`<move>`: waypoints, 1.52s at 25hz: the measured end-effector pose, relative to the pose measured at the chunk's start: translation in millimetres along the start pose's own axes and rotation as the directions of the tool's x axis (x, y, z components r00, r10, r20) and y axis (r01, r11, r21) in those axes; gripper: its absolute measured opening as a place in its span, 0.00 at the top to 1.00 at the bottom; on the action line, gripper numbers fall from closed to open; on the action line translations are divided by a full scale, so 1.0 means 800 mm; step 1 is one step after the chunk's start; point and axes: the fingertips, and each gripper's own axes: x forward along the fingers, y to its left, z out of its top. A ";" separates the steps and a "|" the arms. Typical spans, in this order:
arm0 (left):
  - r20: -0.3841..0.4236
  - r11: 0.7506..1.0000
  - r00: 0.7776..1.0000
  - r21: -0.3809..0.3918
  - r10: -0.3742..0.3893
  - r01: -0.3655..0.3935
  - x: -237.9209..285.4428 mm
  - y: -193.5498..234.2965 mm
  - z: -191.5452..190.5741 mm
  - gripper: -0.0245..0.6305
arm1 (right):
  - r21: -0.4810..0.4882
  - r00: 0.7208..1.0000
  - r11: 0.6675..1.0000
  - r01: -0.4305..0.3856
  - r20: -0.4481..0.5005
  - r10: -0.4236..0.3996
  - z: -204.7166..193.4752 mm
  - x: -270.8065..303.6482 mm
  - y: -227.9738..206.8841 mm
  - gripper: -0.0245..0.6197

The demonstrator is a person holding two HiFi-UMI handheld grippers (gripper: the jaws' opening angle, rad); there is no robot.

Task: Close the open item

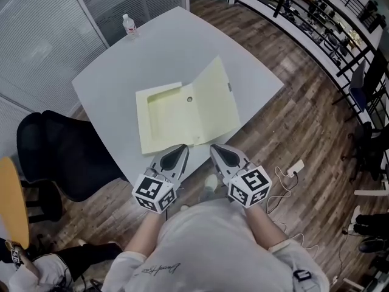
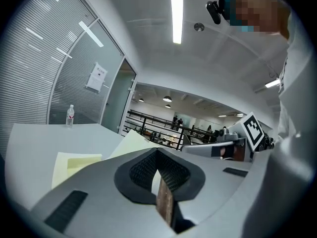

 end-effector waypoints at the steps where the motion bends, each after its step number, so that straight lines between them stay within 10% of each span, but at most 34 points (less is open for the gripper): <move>1: 0.000 1.000 1.000 0.001 0.004 -0.004 0.005 0.002 0.001 0.95 | 0.000 1.000 1.000 -0.001 0.000 0.001 0.002 0.002 -0.006 0.94; 27: 0.002 0.996 0.997 -0.033 0.083 -0.083 0.090 0.028 0.022 0.95 | 0.014 0.999 0.999 0.034 0.024 -0.034 0.066 0.009 -0.142 0.94; 38: -0.031 0.999 0.998 0.000 0.049 -0.049 0.102 0.053 0.030 0.95 | 0.047 0.984 0.983 0.176 0.028 -0.177 0.074 0.014 -0.198 0.94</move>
